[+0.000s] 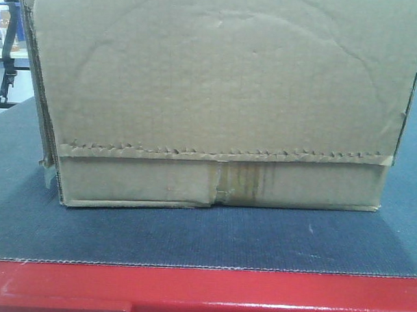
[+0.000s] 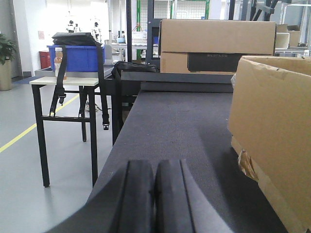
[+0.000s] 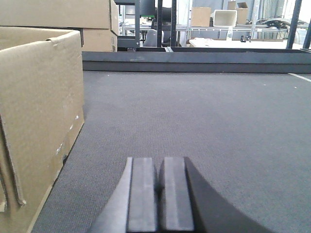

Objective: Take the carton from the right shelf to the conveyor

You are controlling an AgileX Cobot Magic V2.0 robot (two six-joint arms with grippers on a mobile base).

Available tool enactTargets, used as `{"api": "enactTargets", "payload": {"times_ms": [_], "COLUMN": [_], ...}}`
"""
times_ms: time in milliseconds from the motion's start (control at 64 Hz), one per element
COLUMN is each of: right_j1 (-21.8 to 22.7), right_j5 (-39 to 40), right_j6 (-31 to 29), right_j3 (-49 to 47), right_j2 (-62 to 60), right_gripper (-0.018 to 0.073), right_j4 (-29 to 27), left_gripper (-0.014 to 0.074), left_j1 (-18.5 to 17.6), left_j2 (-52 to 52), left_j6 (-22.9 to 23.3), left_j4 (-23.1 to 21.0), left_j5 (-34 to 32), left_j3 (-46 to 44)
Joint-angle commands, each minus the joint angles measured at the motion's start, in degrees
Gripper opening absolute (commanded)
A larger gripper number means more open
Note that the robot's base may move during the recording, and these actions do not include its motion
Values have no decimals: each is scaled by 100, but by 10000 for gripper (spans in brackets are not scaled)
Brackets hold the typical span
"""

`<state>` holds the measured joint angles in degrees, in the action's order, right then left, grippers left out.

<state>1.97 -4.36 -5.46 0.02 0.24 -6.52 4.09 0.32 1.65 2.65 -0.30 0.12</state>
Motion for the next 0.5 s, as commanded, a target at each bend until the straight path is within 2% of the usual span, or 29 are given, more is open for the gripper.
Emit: {"api": "enactTargets", "payload": {"times_ms": [0,484], "right_j1": [30,30], "right_j5": [143,143], "right_j6": [-44,-44], "right_j3": [-2,-2], "right_j2": [-24,-24], "right_gripper": [-75,-75], "right_j4": [32,32], "left_gripper": [14,14], "left_j1": [23,23], "left_j2": [-32,-32], "left_j6": [-10,-10], "left_j4": [-17,-17], "left_j5": [-114,-114], "left_j3": [-12,-12]}}
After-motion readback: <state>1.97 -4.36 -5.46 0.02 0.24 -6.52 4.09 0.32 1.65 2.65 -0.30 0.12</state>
